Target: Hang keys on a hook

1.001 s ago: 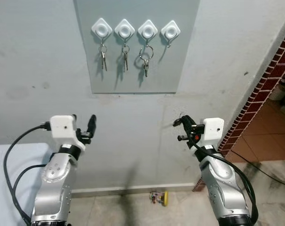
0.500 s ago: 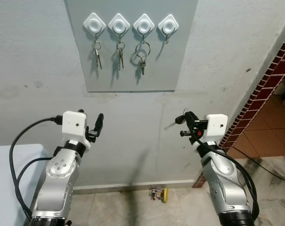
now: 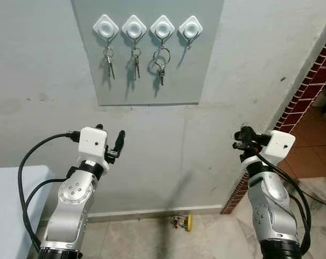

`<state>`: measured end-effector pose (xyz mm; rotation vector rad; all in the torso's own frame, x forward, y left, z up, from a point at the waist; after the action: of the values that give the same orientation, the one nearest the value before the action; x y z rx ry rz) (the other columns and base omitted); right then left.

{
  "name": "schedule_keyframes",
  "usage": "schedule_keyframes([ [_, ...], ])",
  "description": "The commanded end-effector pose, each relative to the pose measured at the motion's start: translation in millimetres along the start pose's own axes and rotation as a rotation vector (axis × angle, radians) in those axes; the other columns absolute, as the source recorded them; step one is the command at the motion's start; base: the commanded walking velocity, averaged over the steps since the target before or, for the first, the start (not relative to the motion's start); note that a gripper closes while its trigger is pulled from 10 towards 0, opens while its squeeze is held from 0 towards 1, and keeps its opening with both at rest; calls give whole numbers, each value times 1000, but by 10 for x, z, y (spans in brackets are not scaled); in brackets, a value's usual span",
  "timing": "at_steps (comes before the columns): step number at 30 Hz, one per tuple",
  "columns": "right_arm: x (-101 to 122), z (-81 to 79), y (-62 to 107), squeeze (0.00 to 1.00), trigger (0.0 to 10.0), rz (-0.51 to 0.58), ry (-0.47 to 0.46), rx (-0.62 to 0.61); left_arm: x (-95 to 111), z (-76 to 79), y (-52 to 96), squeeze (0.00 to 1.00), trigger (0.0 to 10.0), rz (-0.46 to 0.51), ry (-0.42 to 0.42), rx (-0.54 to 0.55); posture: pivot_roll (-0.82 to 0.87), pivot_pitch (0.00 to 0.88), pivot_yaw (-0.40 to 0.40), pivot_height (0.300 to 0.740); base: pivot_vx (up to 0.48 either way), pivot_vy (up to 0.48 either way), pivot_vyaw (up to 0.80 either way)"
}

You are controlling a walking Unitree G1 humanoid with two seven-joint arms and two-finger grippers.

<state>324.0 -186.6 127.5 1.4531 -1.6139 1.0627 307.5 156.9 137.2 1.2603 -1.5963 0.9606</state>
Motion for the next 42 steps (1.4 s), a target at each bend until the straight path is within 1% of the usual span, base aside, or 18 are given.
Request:
schedule_keyframes([
  [1,4,-94,-15,0,10000,6,21,42,50,-14,-29,0,10000,22,-16,-6,-122,37,27,740,0,0,0],
  [5,-24,-146,-14,0,10000,-3,18,59,64,-29,-38,0,10000,27,6,-7,-120,34,26,740,0,0,0],
  [8,-45,-169,-14,0,10000,-11,20,72,64,-69,-37,0,10000,22,42,26,-116,36,22,740,0,-305,0],
  [10,-51,-178,-18,0,10000,-14,21,76,48,-94,-41,0,10000,14,40,57,-116,35,21,740,0,0,0],
  [12,-51,-181,-25,0,10000,-16,27,83,46,-108,-50,0,10000,15,85,68,-115,36,19,740,0,0,0],
  [15,-53,-195,-35,0,10000,-19,36,95,93,-107,-70,0,10000,37,87,63,-113,34,18,740,0,0,0],
  [20,-59,-277,-72,0,10000,-34,63,156,172,-77,-133,0,10000,62,66,22,-115,34,16,740,0,0,0],
  [24,20,-443,-182,0,10000,-22,114,261,344,1,-195,0,10000,129,42,-77,-121,39,12,740,0,0,0],
  [27,74,-499,-238,0,10000,-11,119,294,436,44,-214,0,10000,168,30,-120,-119,41,8,740,0,0,0],
  [28,152,-584,-314,0,10000,8,138,339,548,72,-250,0,10000,203,28,-153,-117,45,4,740,0,0,0],
  [29,152,-584,-314,0,10000,8,138,339,548,72,-250,0,10000,203,28,-153,-117,45,4,740,0,0,0],
  [31,244,-670,-362,0,10000,40,138,387,703,77,-281,0,10000,255,76,-175,-116,46,3,740,0,0,0],
  [32,266,-697,-372,0,10000,48,132,402,745,77,-292,0,10000,268,85,-181,-112,47,1,740,0,0,0],
  [35,287,-724,-384,0,10000,53,126,419,788,79,-306,0,10000,280,93,-188,-112,47,1,740,0,0,0],
  [36,358,-842,-420,0,10000,81,112,462,935,88,-355,0,10000,313,107,-203,-109,49,1,740,0,0,0],
  [38,400,-910,-438,0,10000,99,106,492,1012,92,-379,0,10000,331,103,-214,-109,49,1,740,0,0,0],
  [40,471,-1060,-459,0,10000,129,86,546,1104,99,-411,0,10000,359,82,-232,-111,50,6,740,0,0,0],
  [42,514,-1163,-477,0,10000,146,72,590,1161,110,-432,0,10000,378,64,-250,-112,52,9,740,0,0,0],
])
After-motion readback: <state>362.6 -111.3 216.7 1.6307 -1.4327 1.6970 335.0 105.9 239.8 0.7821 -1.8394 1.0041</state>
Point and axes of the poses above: a point about 5 cm out from each wrist's last joint towards the gripper, its own y axis pointing back from the gripper into the wrist, its own x axis along the axis of the wrist's last joint, z = x × y, the point moved 2 cm from there along -y, pointing out of the wrist towards the gripper, and after that the axes turned 11 degrees about -y, right-handed, at the moved point
